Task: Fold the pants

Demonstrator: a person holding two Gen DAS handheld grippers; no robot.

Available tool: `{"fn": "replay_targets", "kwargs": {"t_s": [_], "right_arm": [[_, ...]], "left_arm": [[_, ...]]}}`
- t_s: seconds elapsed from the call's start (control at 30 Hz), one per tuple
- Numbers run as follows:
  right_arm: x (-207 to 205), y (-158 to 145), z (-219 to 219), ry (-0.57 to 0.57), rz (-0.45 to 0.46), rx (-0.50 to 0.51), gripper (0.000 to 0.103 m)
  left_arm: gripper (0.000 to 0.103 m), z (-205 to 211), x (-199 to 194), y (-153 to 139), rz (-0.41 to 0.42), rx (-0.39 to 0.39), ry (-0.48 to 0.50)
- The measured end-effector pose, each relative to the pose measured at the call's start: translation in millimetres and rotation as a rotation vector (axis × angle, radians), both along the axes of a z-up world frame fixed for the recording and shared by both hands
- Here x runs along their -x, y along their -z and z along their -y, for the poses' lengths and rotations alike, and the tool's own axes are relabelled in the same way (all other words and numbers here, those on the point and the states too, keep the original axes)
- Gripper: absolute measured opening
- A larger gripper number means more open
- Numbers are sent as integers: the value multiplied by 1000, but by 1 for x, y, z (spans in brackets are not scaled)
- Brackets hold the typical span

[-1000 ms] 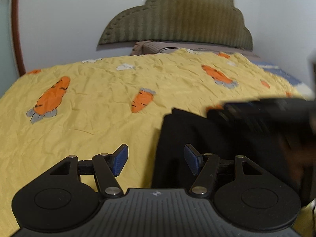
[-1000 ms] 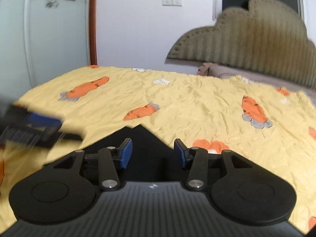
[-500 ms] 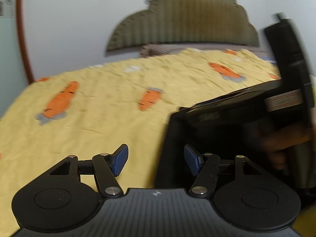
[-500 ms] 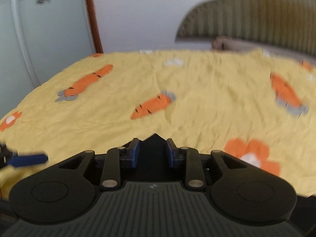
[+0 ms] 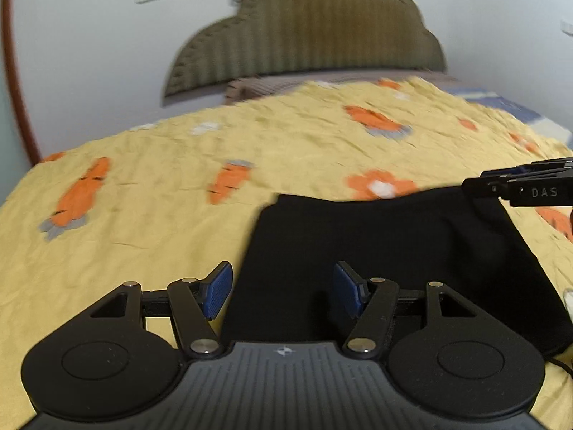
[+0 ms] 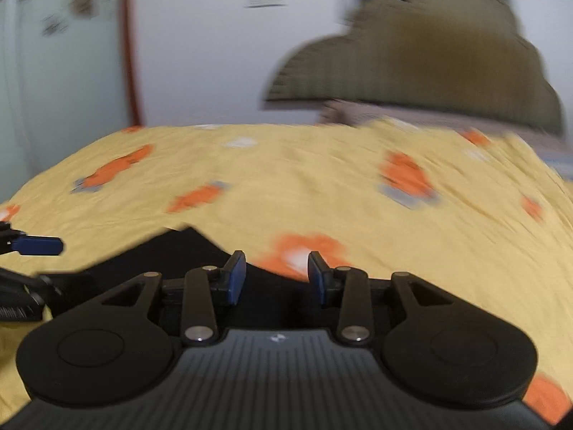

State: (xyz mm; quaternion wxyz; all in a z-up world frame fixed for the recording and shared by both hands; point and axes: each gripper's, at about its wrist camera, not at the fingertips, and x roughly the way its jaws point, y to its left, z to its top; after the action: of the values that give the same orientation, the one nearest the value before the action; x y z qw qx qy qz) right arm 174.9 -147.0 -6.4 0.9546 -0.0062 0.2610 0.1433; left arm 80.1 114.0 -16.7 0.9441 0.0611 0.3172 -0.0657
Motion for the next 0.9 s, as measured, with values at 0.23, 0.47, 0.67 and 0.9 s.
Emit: {"fn": "replay_targets", "kwargs": {"t_s": [0.23, 0.47, 0.67, 0.9], "right_arm": [[-19, 60, 45, 67, -139, -15, 41], [46, 25, 50, 24, -30, -58, 57], [113, 49, 33, -168, -125, 177, 73], [141, 22, 37, -109, -8, 88, 71]], "left_arm": [[62, 20, 10, 19, -6, -113, 17], [66, 14, 17, 18, 11, -147, 17], [66, 8, 16, 18, -1, -101, -11], [66, -4, 11, 19, -32, -55, -65]]}}
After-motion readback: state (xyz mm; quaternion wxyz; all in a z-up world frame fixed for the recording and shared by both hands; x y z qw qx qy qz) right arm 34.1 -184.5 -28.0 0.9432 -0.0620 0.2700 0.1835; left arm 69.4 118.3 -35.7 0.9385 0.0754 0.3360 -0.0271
